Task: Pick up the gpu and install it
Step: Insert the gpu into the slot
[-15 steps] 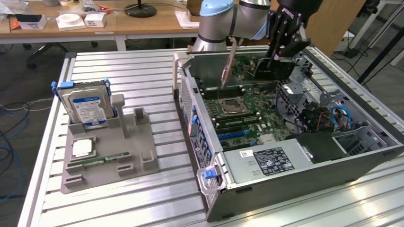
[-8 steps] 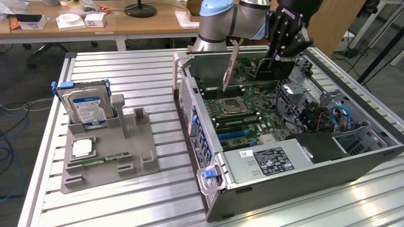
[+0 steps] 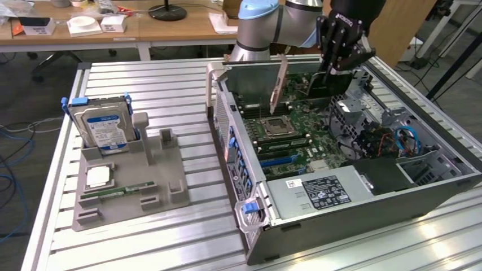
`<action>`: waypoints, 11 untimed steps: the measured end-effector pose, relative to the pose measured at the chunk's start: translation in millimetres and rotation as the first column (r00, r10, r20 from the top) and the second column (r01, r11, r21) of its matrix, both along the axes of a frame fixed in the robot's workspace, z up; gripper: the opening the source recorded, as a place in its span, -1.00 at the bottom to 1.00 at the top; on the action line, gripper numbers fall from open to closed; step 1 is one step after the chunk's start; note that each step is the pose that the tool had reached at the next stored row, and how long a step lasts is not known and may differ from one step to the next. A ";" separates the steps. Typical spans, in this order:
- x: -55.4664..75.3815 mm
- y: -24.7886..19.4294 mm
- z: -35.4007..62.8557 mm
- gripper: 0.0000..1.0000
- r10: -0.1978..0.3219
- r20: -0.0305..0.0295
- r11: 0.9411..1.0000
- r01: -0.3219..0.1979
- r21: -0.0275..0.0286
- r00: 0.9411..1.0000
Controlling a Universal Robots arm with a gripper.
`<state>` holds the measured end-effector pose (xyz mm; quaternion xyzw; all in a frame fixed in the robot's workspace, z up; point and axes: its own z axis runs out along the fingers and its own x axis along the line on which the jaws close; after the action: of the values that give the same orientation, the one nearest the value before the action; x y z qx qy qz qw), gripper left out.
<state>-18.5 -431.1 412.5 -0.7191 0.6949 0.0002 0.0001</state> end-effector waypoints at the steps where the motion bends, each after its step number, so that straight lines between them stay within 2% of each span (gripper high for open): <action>1: 0.0 0.0 -1.8 -0.48 0.000 0.000 1.000 0.000 0.000 1.000; 7: -0.8 0.0 -12.5 -0.48 -0.009 0.000 1.000 0.009 0.000 1.000; 9: -1.1 0.0 -15.0 -0.48 -0.028 0.000 1.000 0.028 0.000 1.000; 10: -1.6 0.0 -18.9 -0.48 -0.064 0.000 0.998 0.064 0.000 0.998; 11: -1.6 0.0 -18.9 -0.48 -0.065 0.000 0.998 0.065 0.000 0.998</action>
<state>-20.1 -431.1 393.6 -0.6963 0.7177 0.0001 0.0001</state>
